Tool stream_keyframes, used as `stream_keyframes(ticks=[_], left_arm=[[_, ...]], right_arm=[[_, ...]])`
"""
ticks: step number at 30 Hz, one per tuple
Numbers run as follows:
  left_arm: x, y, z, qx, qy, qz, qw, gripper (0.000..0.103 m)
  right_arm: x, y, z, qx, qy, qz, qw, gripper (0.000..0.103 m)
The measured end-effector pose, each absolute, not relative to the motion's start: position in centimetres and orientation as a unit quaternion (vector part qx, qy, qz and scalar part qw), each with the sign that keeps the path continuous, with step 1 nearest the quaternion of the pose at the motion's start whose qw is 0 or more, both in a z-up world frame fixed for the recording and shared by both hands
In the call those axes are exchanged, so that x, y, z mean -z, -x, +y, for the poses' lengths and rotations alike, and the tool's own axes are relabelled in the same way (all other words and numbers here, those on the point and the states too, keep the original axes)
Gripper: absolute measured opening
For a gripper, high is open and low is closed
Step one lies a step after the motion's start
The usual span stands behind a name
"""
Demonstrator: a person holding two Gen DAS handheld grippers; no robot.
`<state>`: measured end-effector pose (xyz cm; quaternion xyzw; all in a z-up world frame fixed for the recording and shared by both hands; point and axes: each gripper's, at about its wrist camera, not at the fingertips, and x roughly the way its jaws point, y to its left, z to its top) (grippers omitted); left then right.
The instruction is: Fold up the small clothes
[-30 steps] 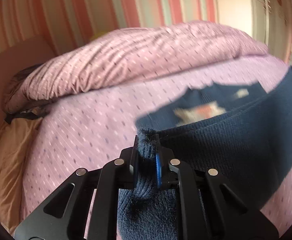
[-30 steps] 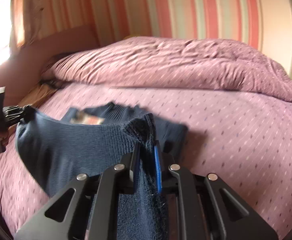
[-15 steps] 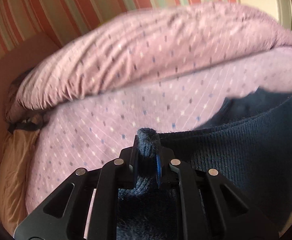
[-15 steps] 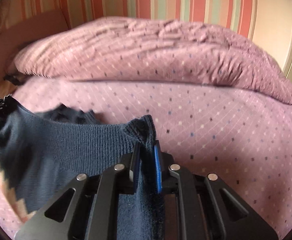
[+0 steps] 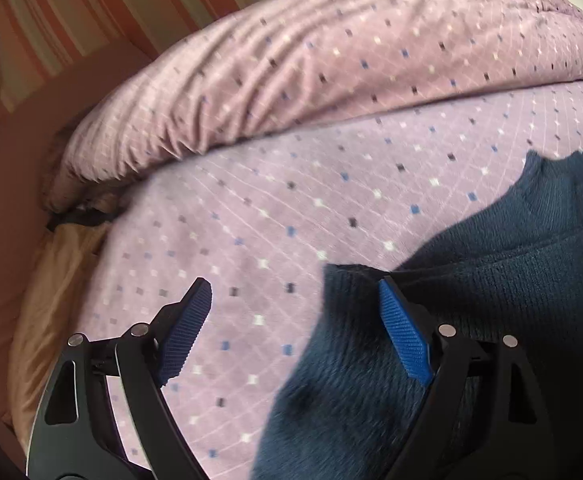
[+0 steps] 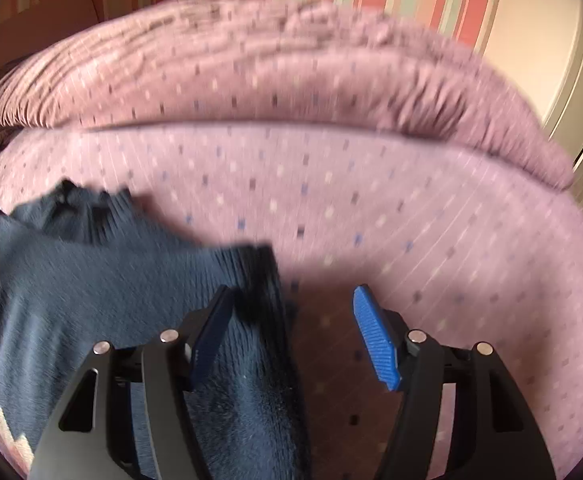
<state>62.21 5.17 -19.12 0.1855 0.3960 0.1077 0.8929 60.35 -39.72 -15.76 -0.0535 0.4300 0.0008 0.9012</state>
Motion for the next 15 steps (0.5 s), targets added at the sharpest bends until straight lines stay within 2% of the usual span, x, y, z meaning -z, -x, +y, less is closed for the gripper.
stream_keyframes(ticks=[5, 7, 11, 14, 15], left_arm=[[16.8, -58.5, 3.1, -0.084, -0.180, 0.354, 0.914, 0.090], [16.5, -57.5, 1.8, -0.055, -0.157, 0.354, 0.920, 0.092], [19.2, -57.6, 1.0, -0.075, -0.180, 0.377, 0.905, 0.092], [21.7, -58.2, 3.6, -0.107, -0.156, 0.415, 0.890, 0.093], [22.1, -58.1, 5.0, -0.105, -0.132, 0.418, 0.893, 0.096]], right_arm=[[11.4, -57.6, -36.0, -0.046, 0.057, 0.376, 0.924, 0.067], [11.2, -57.0, -34.0, -0.086, 0.037, 0.380, 0.920, 0.067], [13.7, -57.4, -30.7, -0.102, 0.042, 0.413, 0.904, 0.067], [17.2, -57.7, -31.0, -0.080, 0.041, 0.456, 0.886, 0.067], [18.3, -57.8, -31.8, -0.066, 0.041, 0.467, 0.881, 0.067]])
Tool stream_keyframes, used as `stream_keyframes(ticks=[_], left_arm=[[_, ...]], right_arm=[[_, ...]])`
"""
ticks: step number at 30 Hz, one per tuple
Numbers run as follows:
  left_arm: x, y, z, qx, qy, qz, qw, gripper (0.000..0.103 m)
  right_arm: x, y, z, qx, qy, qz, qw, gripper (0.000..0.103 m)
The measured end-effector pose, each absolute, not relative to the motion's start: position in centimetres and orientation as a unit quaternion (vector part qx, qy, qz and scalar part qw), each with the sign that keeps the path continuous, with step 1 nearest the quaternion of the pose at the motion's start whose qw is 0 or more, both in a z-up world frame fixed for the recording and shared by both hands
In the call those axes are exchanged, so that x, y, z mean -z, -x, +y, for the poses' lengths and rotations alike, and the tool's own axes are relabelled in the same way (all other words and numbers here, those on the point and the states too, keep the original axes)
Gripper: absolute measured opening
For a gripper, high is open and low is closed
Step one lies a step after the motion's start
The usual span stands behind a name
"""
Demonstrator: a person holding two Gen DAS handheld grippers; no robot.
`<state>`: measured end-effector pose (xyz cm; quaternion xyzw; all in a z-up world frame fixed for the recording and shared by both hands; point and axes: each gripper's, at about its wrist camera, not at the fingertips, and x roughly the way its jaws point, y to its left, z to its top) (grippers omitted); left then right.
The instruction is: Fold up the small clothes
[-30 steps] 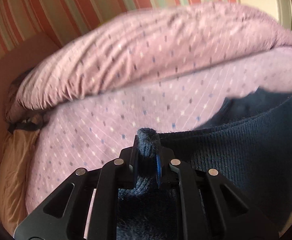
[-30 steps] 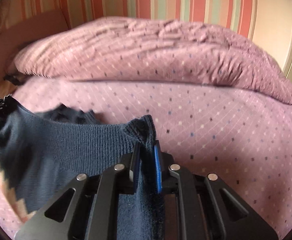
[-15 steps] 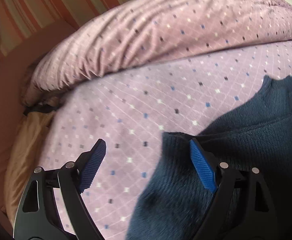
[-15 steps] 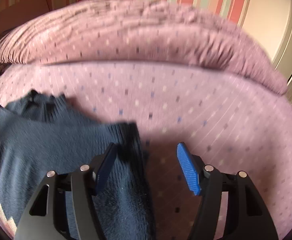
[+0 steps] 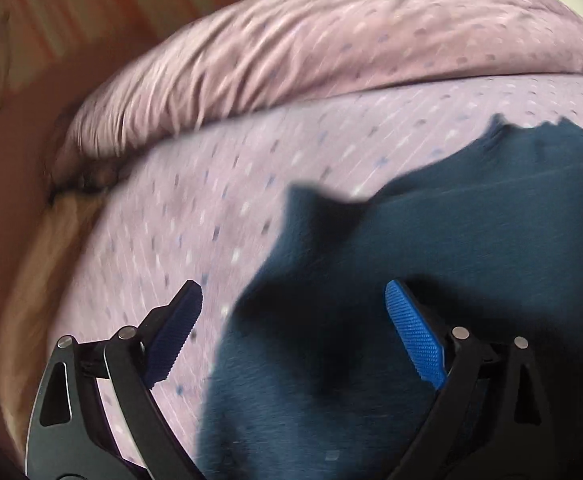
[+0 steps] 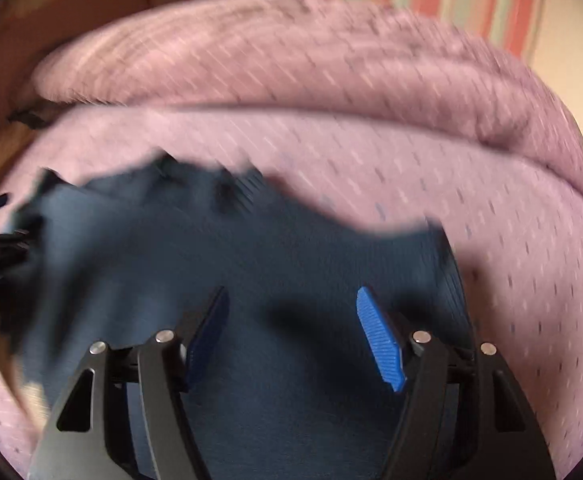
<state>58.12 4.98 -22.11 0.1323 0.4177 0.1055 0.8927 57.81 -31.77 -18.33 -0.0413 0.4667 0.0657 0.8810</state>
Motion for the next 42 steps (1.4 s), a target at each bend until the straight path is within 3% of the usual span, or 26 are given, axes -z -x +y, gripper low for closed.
stream_keyframes(ticks=[4, 7, 15, 23, 42], left_arm=[[22.2, -57.9, 5.8, -0.106, -0.140, 0.411, 0.895, 0.100], [21.3, -57.4, 5.0, -0.109, -0.148, 0.408, 0.894, 0.096], [17.4, -49.4, -1.7, -0.020, -0.106, 0.371, 0.922, 0.097], [19.9, -44.7, -9.4, -0.033, -0.111, 0.373, 0.921, 0.097], [22.7, -42.1, -10.4, -0.053, -0.085, 0.402, 0.910, 0.100]], right_arm=[[20.8, -57.3, -35.7, -0.065, -0.009, 0.479, 0.875, 0.070], [19.3, -56.6, -35.5, -0.048, -0.006, 0.469, 0.882, 0.071], [15.1, -49.5, -35.4, -0.028, -0.020, 0.413, 0.910, 0.079], [16.4, -43.4, -38.2, 0.002, -0.037, 0.432, 0.901, 0.080], [20.9, -40.4, -41.9, -0.035, -0.199, 0.497, 0.844, 0.083]])
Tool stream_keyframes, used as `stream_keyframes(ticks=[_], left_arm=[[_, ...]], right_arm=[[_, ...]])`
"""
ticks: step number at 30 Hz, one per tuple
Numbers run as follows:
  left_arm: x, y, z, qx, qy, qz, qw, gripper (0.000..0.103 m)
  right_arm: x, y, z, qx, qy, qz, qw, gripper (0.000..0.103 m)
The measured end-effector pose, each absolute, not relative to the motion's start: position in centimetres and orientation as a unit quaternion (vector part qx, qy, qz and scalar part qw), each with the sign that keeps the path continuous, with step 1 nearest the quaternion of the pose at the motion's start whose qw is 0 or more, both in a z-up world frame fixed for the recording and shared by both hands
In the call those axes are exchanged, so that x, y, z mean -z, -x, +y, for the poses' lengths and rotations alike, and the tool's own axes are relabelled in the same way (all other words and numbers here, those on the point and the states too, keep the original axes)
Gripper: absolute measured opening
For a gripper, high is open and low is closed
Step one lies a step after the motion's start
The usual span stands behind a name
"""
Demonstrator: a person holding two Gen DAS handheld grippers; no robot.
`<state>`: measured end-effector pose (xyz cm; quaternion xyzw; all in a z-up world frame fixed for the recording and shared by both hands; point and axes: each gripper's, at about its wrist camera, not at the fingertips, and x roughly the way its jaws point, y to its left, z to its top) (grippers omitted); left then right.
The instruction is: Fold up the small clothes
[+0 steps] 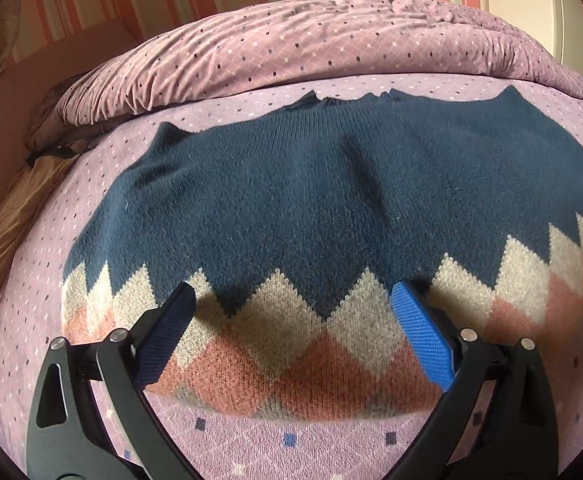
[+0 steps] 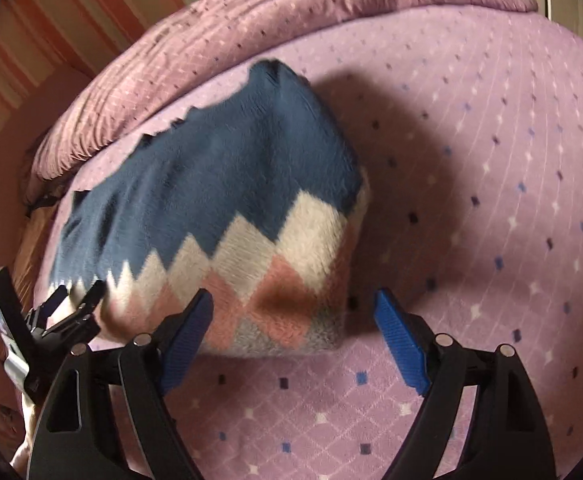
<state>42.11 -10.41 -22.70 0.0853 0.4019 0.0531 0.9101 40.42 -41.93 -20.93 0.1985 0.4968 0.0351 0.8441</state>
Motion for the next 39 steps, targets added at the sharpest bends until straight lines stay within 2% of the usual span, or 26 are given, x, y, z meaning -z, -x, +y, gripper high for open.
stream_keyframes(ticks=[4, 6, 9, 16, 19, 23, 27, 32, 36, 39], left_arm=[[23.3, -42.6, -10.6, -0.056, -0.093, 0.404, 0.908, 0.100], [23.6, -42.8, -10.6, -0.056, -0.091, 0.407, 0.907, 0.100], [23.3, -42.6, -10.4, -0.053, -0.087, 0.404, 0.909, 0.100], [22.1, -41.7, -8.7, -0.055, -0.081, 0.395, 0.913, 0.100], [21.4, -40.1, -6.3, -0.063, -0.072, 0.384, 0.918, 0.100], [22.2, -39.1, -2.3, -0.091, -0.074, 0.386, 0.915, 0.100], [22.4, -40.7, 1.0, -0.105, -0.047, 0.411, 0.904, 0.100], [19.8, -42.0, 2.0, -0.090, -0.067, 0.381, 0.918, 0.100], [18.6, -43.8, 2.3, -0.076, -0.063, 0.374, 0.922, 0.100], [17.0, -45.8, 3.1, -0.083, -0.065, 0.361, 0.927, 0.100]], right_arm=[[23.1, -41.2, -41.7, -0.041, -0.237, 0.508, 0.827, 0.083], [23.9, -41.8, -41.6, -0.038, -0.252, 0.509, 0.822, 0.088], [23.3, -42.0, -41.0, -0.030, -0.244, 0.501, 0.830, 0.088], [18.6, -40.4, -39.2, 0.010, -0.107, 0.453, 0.885, 0.088], [16.5, -39.6, -37.1, -0.028, -0.073, 0.423, 0.903, 0.089], [16.7, -39.9, -34.3, -0.046, -0.008, 0.422, 0.905, 0.089], [20.2, -42.0, -34.2, -0.037, 0.003, 0.471, 0.881, 0.089], [16.9, -44.0, -36.6, -0.034, -0.024, 0.444, 0.895, 0.089], [15.4, -45.6, -37.3, -0.027, -0.001, 0.435, 0.900, 0.089], [14.8, -48.6, -39.6, -0.039, -0.051, 0.436, 0.898, 0.090]])
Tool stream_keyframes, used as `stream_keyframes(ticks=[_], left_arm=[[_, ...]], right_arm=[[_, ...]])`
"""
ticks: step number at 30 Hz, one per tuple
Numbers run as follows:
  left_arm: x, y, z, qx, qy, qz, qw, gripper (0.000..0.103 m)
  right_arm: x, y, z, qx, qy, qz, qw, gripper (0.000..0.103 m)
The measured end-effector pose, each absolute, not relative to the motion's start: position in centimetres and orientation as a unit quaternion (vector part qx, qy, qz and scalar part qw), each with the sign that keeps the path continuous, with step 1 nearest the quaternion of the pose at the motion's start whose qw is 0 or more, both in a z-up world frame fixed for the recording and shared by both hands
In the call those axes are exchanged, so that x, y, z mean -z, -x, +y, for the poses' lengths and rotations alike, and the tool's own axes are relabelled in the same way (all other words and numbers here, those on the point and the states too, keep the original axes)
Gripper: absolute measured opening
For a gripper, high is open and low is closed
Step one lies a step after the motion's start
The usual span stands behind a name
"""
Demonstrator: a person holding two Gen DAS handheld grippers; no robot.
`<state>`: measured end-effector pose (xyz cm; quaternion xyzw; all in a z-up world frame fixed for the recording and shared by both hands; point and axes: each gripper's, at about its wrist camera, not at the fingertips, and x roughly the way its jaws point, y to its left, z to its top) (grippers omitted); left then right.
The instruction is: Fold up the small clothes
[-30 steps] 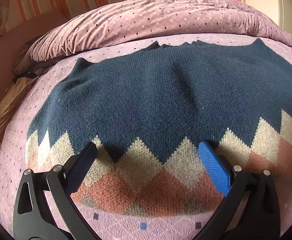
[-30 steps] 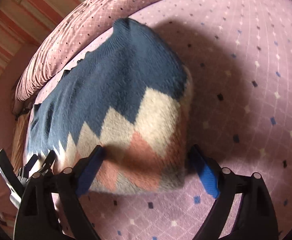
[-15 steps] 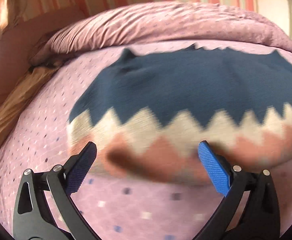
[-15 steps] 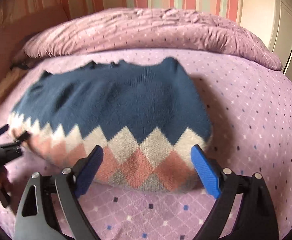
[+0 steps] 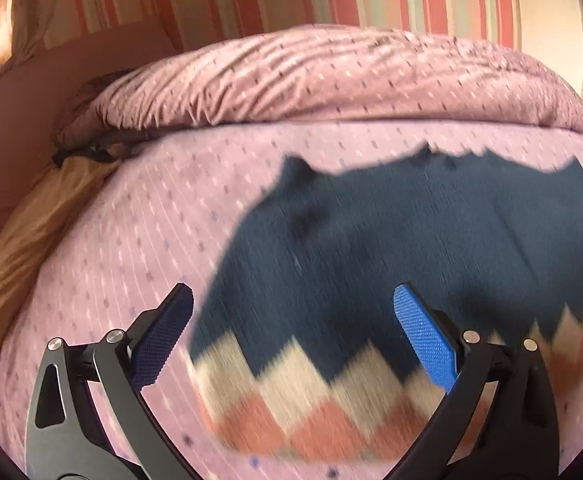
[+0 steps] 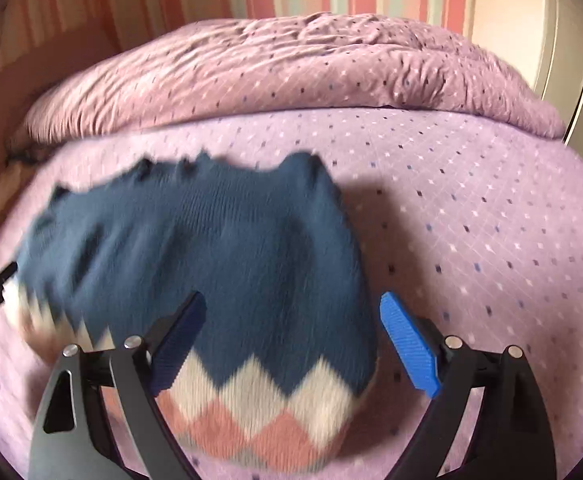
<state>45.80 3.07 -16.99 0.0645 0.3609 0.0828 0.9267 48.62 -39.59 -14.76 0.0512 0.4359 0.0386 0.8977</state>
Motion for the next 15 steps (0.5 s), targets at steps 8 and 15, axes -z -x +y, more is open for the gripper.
stream_keyframes(ticks=[8, 15], left_arm=[[16.1, -53.2, 7.9, -0.051, -0.053, 0.393, 0.917, 0.099], [19.3, -56.0, 8.6, -0.002, -0.043, 0.445, 0.894, 0.099]], right_arm=[[16.5, -57.3, -41.8, -0.054, -0.093, 0.481, 0.870, 0.086], [20.5, -60.5, -41.2, -0.060, -0.098, 0.545, 0.831, 0.035]])
